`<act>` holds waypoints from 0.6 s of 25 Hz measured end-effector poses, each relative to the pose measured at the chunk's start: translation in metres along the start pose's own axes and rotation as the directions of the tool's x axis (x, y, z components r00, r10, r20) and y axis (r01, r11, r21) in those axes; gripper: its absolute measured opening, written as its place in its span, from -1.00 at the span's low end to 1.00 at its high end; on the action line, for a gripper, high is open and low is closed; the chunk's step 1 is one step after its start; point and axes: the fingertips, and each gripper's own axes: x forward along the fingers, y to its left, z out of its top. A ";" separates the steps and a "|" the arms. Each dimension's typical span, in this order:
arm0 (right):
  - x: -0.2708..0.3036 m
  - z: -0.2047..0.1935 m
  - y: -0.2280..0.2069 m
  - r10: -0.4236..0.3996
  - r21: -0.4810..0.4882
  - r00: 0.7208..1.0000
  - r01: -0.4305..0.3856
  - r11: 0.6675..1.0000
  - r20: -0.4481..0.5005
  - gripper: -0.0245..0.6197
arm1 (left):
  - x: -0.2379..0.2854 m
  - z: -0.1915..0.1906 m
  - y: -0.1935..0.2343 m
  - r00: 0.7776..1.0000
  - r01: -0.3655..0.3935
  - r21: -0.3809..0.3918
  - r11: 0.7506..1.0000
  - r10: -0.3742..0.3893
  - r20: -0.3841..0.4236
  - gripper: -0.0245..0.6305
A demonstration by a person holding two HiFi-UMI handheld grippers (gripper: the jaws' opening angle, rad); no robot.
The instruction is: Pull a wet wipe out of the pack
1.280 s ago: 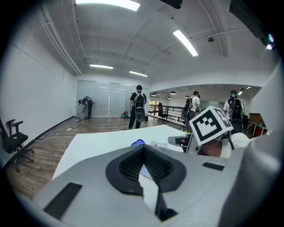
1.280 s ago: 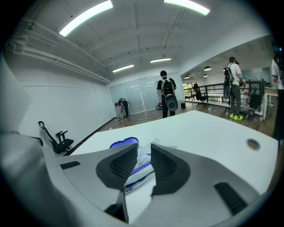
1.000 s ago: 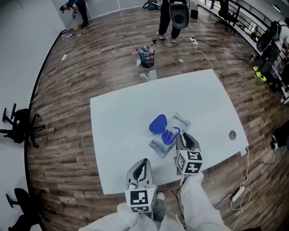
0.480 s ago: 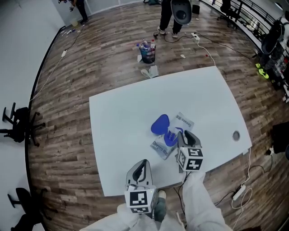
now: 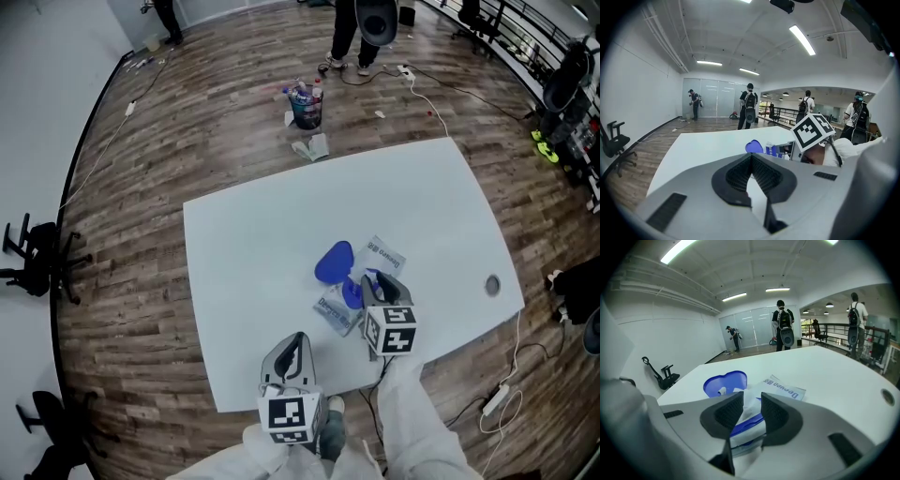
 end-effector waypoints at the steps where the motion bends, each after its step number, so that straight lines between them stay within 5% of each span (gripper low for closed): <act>1: 0.002 -0.001 0.002 0.006 -0.006 1.000 -0.006 1.000 -0.006 -0.60 | 0.001 0.001 0.001 1.000 0.000 -0.002 1.000 0.000 0.006 -0.92; 15: 0.016 -0.006 0.021 0.016 -0.103 0.995 -0.026 0.994 -0.097 -0.53 | 0.003 -0.003 0.015 1.000 -0.027 -0.031 0.999 0.028 0.002 -0.93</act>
